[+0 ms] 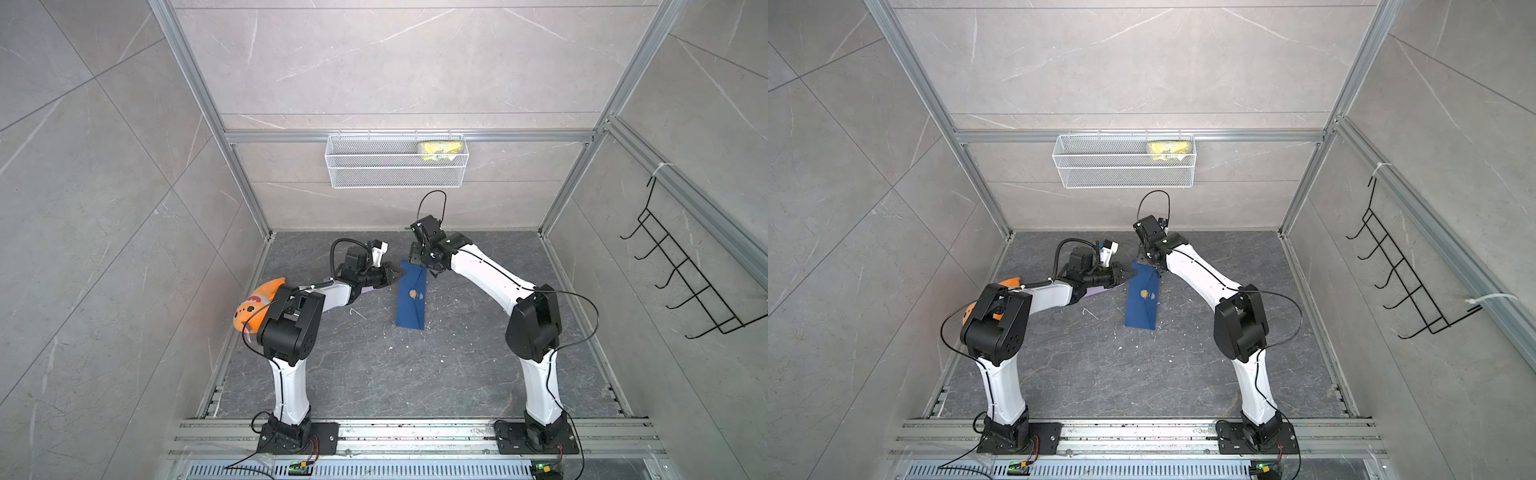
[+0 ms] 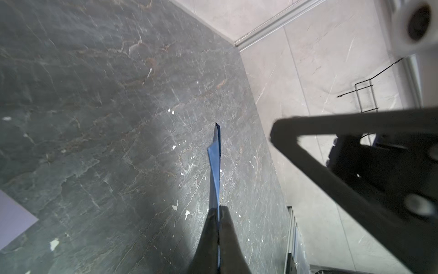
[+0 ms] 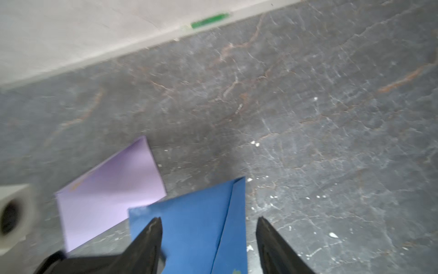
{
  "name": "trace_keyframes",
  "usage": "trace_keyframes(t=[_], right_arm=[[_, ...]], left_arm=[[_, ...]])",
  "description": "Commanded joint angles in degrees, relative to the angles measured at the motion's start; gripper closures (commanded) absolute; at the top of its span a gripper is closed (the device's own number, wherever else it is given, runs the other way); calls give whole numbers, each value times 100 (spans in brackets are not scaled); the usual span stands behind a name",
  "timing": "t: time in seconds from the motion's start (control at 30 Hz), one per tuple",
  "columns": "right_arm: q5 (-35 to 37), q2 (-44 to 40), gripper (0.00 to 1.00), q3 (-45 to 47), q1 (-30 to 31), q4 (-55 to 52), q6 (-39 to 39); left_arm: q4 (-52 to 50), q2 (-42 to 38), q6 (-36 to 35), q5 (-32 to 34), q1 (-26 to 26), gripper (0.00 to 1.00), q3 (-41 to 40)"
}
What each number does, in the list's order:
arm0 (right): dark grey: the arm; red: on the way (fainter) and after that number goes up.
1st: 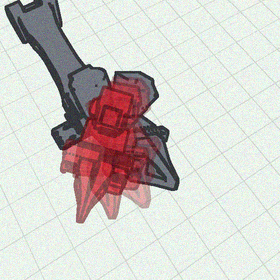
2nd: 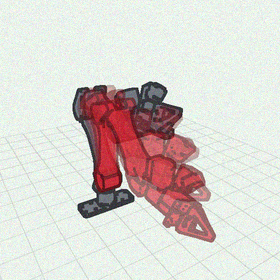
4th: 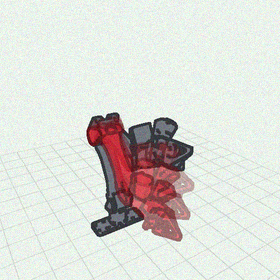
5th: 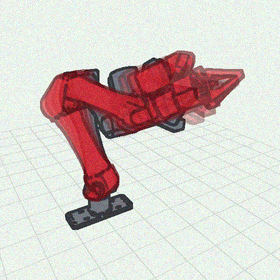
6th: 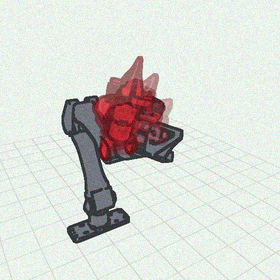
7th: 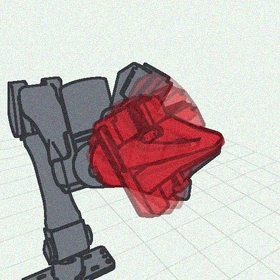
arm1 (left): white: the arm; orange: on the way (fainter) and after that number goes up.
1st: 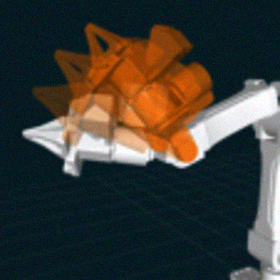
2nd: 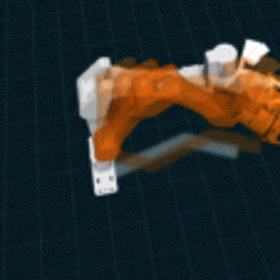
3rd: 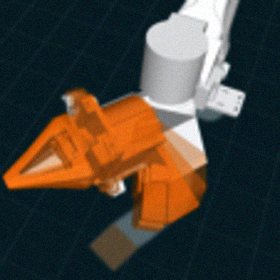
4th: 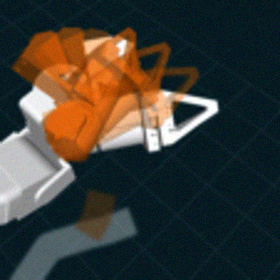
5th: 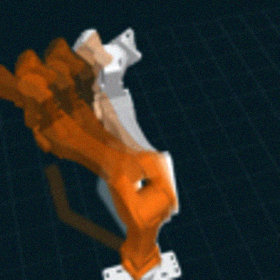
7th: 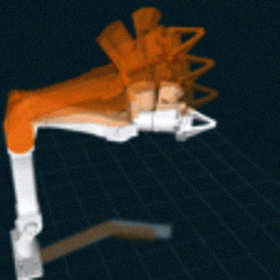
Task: Open the envelope
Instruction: Open the envelope flap on the envelope.
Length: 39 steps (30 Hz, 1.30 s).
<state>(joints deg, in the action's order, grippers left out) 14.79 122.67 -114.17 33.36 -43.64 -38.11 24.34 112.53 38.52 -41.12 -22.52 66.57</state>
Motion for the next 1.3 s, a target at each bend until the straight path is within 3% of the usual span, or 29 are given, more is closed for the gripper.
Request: trace_keyframes(t=[0.0, 0.17, 0.37, 1.27], right_arm=[[304, 238, 38, -321, 30, -743, -130], [273, 424, 45, -448, 34, -921, -323], [273, 438, 46, -336, 30, -921, -382], [-15, 25, 46, 826, -287, -402, -421]], left_arm=[[-260, -332, -399, 93, -57, 100, 201], [-356, -379, -558, 358, -133, 100, 138], [-685, -425, -944, 831, -362, 100, 207], [128, -615, -717, 740, -534, 100, 111]])
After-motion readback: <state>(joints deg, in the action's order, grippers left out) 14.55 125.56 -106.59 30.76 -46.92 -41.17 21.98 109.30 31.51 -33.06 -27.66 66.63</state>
